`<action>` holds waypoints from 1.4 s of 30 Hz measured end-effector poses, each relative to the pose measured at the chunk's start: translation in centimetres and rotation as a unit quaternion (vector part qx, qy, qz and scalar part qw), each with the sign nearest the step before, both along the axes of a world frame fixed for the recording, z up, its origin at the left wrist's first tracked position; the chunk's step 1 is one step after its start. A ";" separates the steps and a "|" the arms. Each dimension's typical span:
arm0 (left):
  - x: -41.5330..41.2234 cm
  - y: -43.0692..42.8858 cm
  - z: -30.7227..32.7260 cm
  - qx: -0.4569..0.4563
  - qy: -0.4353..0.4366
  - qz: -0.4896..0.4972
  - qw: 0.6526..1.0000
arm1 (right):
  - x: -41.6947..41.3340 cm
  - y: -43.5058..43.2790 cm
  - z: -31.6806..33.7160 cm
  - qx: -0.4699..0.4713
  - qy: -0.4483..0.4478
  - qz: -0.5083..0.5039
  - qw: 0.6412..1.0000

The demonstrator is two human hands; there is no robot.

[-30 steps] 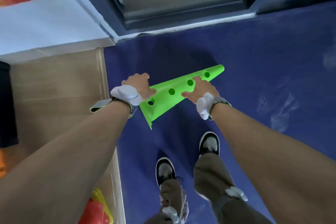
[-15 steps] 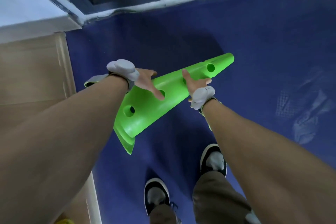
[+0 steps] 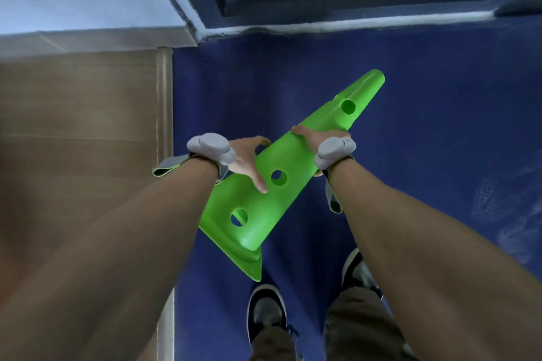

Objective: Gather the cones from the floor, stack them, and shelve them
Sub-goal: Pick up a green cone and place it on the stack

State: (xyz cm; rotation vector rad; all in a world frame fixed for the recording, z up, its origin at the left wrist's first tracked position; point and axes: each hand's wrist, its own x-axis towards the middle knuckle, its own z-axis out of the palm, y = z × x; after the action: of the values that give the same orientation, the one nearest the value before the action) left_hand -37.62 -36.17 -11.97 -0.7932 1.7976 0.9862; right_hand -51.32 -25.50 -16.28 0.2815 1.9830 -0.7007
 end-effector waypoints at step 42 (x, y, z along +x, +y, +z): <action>64.1 34.6 62.4 -0.419 -0.072 0.739 0.524 | 61.4 12.2 66.8 -0.507 0.083 0.671 0.535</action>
State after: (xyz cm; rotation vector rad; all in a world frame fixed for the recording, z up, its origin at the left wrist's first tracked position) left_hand 26.43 -1.60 50.42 -3.1965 0.9619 0.7483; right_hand 10.04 -13.30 50.48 -1.8748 1.0120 -0.6195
